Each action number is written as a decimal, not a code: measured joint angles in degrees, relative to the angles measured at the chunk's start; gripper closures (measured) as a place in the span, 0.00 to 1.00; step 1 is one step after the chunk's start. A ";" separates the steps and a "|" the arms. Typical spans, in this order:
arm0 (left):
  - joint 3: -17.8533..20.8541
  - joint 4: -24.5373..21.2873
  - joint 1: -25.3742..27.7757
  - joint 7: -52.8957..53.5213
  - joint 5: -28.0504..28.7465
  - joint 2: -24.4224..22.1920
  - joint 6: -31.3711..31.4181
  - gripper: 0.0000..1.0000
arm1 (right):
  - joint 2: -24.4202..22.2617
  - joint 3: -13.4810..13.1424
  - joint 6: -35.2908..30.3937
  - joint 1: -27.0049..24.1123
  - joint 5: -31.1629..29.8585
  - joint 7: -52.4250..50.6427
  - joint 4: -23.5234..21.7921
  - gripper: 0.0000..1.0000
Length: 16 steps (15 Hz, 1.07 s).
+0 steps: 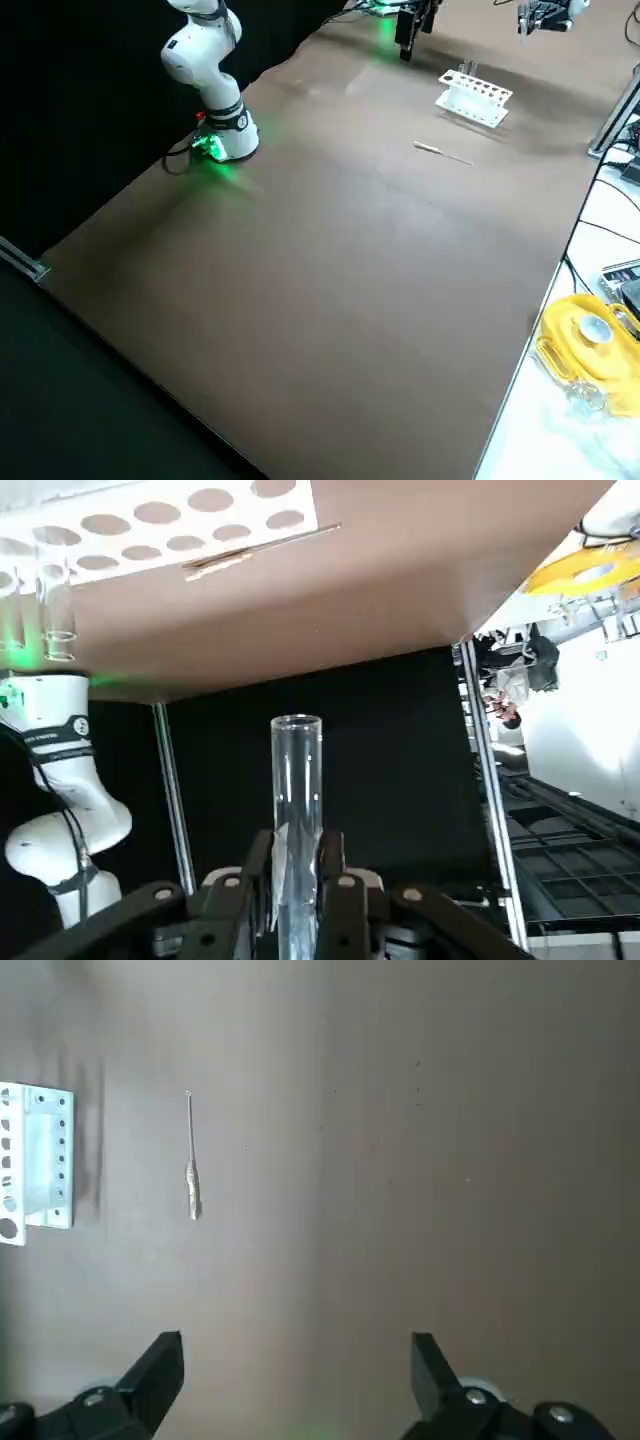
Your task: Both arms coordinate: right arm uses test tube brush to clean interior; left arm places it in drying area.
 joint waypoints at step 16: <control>-0.31 0.02 2.14 0.23 -7.76 8.84 -4.57 0.77 | -3.99 0.82 2.03 -1.39 -0.38 0.12 -5.38 0.00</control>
